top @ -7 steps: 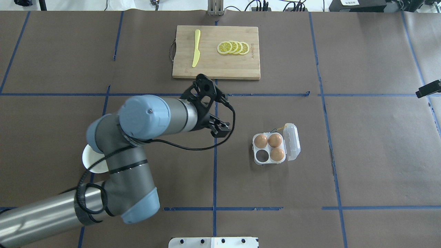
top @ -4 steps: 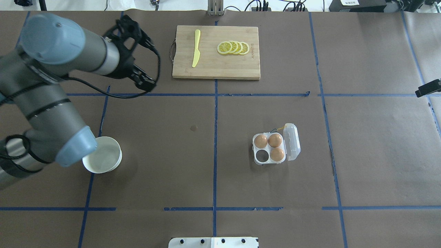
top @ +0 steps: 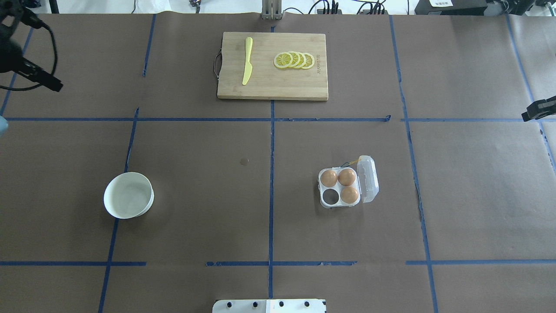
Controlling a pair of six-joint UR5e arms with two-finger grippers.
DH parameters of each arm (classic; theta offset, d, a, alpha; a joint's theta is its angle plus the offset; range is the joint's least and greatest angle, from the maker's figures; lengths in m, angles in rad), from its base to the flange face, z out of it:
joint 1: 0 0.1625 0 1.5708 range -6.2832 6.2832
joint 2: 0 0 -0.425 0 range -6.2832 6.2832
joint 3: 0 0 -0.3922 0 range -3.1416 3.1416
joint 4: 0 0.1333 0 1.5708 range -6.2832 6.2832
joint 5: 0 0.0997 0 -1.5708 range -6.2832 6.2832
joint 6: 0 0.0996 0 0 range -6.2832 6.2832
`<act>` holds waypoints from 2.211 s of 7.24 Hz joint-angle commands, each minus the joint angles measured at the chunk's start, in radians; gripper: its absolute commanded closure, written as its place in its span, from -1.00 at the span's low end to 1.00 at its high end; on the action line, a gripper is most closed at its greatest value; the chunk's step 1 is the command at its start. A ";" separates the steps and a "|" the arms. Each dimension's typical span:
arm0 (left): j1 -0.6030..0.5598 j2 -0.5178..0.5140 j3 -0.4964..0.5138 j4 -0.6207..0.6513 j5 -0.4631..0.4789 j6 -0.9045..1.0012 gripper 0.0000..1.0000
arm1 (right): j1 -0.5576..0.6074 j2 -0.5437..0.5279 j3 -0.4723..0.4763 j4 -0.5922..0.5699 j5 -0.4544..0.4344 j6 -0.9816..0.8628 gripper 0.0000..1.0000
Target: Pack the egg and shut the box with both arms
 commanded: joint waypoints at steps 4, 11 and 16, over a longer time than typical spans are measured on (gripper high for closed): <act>-0.296 0.183 0.114 0.019 -0.169 0.282 -1.00 | -0.263 -0.058 0.281 0.005 0.097 0.557 0.89; -0.297 0.175 0.111 0.022 -0.180 0.283 -1.00 | -0.615 0.262 0.211 0.169 -0.213 0.994 1.00; -0.297 0.189 0.104 0.022 -0.182 0.285 -1.00 | -0.534 0.294 0.203 -0.049 -0.172 0.943 1.00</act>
